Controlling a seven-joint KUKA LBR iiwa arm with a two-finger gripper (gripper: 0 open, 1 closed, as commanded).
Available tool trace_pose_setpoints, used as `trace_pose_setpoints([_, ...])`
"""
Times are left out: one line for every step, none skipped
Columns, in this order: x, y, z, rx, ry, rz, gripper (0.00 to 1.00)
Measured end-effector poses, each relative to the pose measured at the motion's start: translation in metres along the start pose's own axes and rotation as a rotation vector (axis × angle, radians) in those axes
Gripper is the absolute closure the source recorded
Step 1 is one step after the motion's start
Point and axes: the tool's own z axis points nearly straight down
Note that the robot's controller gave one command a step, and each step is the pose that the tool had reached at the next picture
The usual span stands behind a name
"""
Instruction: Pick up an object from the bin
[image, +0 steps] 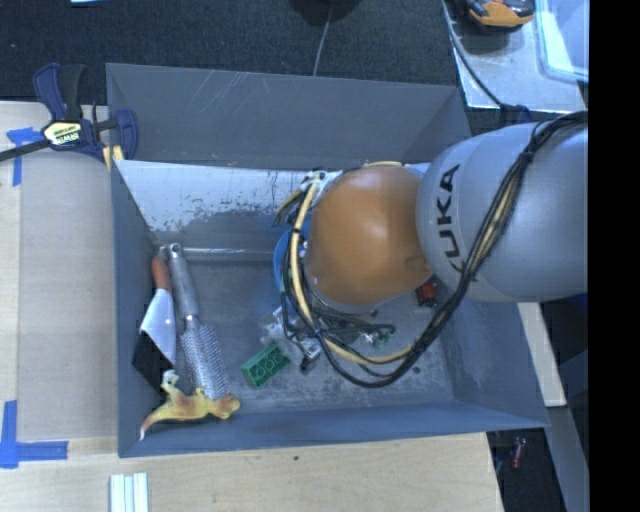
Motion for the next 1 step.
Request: trace_pose_setpoints([-0.0003,-0.0001,-0.0130,0.000,0.000,0.000,1.00])
